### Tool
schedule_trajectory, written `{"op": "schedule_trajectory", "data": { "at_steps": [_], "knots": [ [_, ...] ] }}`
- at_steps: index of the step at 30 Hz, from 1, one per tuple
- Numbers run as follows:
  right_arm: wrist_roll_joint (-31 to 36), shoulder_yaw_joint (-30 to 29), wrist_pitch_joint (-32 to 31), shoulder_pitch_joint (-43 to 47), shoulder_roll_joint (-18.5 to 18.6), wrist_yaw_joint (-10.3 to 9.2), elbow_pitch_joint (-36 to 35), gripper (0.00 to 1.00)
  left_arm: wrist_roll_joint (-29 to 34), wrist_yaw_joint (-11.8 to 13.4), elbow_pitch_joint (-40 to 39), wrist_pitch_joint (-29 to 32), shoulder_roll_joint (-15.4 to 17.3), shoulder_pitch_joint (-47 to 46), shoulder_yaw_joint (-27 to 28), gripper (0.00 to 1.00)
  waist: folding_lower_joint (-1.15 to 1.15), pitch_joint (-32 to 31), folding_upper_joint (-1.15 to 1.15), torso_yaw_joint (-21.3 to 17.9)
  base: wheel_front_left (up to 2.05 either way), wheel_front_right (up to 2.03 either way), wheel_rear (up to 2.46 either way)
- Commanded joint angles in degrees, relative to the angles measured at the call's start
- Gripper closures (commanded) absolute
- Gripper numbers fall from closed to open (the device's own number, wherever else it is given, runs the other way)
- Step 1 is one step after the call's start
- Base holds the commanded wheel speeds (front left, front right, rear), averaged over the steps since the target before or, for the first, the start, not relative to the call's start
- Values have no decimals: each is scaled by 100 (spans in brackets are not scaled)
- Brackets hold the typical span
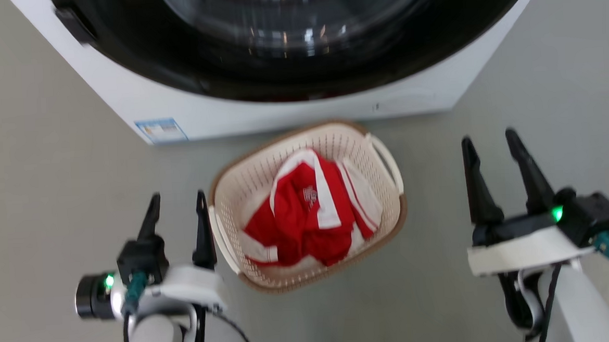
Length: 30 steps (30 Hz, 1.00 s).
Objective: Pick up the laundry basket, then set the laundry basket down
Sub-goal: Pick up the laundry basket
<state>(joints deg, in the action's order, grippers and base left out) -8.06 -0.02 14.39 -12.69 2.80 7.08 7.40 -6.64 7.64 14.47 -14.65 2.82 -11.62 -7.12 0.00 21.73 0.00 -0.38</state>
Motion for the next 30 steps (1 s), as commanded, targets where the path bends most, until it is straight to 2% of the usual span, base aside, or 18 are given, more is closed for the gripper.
{"op": "schedule_trajectory", "data": {
  "at_steps": [1,7,18,30],
  "knots": [
    [22,103,61,-249,8,41,-203,0,-85,-26,36,-35,24,-316,250,0,0,571,0,-41,0,0,0],
    [6,60,61,-604,8,41,-244,0,-307,-97,701,-35,11,-809,396,0,0,1044,0,-117,0,0,0],
    [-23,57,61,-1079,8,41,-383,0,-1092,-191,2016,-35,7,-1660,442,0,0,1806,0,-183,0,0,0],
    [-18,28,61,-1417,8,41,-616,0,-1162,-191,3080,-35,6,-2232,544,0,0,2422,0,-247,0,0,0]
  ]
}}
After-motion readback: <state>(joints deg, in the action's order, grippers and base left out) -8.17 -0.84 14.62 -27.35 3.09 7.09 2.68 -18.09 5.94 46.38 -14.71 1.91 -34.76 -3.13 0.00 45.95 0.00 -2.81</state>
